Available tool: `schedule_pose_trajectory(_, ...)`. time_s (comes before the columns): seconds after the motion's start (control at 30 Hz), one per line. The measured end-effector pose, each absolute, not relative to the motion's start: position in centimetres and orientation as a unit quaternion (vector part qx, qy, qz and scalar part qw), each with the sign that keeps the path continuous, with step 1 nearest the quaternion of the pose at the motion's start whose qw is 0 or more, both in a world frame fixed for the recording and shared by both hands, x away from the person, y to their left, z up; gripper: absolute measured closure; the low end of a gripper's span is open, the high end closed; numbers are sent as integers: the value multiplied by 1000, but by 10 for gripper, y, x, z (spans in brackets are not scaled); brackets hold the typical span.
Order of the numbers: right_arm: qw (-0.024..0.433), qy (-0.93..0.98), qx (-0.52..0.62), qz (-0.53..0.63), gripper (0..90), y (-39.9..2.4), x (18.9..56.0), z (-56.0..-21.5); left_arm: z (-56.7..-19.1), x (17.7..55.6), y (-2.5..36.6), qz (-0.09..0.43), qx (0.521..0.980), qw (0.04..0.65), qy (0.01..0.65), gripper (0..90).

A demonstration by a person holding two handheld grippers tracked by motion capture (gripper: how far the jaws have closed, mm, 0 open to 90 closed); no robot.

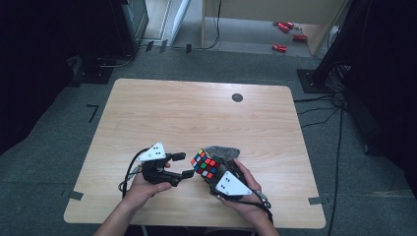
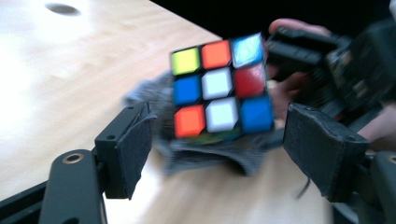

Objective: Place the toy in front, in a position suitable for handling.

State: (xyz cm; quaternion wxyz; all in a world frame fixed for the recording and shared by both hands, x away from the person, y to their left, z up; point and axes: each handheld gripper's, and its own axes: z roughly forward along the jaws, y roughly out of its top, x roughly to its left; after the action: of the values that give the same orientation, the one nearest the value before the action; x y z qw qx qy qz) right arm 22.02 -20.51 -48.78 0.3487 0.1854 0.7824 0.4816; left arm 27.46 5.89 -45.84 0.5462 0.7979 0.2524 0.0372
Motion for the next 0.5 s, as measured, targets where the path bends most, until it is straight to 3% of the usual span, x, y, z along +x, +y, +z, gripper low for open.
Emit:
schedule_pose_trajectory(0.17,283,760,283,513,340,-213,224,-477,-471,267,50,129,813,522,224,261)
schedule_pose_trajectory(0.33,212,731,365,537,339,-213,226,-470,-478,257,35,195,828,492,184,219)
schedule_pose_trajectory(0.5,172,724,398,536,339,-208,224,-468,-481,249,28,256,828,475,152,209)
